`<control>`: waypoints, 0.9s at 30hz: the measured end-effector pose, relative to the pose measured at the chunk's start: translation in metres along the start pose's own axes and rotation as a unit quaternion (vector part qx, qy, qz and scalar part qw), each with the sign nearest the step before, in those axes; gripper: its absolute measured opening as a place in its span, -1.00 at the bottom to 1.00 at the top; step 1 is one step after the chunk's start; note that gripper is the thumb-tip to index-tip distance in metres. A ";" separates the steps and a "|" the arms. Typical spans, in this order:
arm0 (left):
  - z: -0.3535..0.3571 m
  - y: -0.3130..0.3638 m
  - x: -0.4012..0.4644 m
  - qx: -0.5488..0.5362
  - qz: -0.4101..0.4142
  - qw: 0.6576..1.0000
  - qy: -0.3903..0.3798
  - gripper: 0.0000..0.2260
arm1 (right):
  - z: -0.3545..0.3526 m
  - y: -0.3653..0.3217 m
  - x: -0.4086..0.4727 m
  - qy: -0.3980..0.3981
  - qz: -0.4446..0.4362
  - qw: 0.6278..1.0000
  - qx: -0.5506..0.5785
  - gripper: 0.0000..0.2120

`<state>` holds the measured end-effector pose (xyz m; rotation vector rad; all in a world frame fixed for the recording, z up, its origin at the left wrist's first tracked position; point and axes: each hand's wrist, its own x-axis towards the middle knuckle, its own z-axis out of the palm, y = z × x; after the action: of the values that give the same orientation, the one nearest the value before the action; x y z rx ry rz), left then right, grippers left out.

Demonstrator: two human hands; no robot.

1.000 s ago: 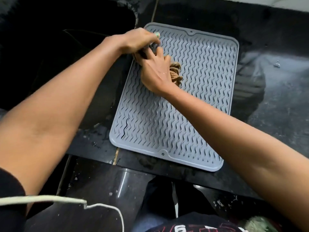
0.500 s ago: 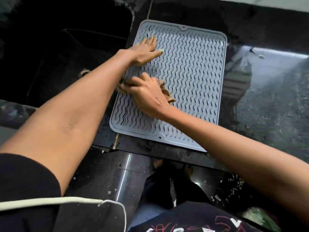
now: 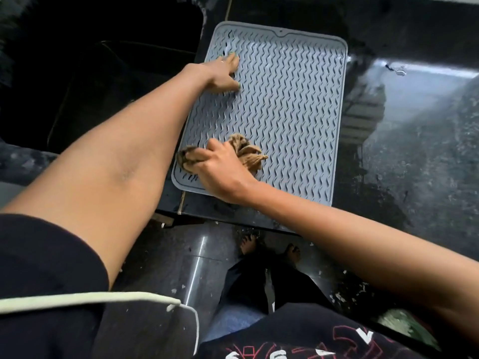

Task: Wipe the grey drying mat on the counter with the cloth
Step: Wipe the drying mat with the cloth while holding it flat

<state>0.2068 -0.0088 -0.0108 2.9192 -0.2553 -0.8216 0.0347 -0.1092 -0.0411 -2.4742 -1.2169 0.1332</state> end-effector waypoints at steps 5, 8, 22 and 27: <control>0.002 0.005 -0.007 0.018 -0.008 0.999 0.030 -0.34 | -0.005 0.010 0.011 0.041 0.056 0.995 0.071 -0.62; 0.000 0.008 -0.013 0.043 -0.019 0.998 0.029 -0.47 | -0.010 0.023 0.039 0.073 0.185 0.979 0.043 -0.55; 0.022 0.017 -0.028 -0.013 -0.048 0.998 0.035 -0.39 | -0.013 -0.005 -0.005 -0.013 0.008 0.997 0.079 -0.71; 0.033 0.021 -0.030 -0.061 -0.068 0.996 -0.005 -0.37 | -0.030 0.047 -0.006 0.050 0.144 0.988 -0.012 -0.66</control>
<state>0.1614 -0.0258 -0.0211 2.8436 -0.0068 -0.8379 0.0733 -0.1480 -0.0315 -2.6296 -0.8204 0.0705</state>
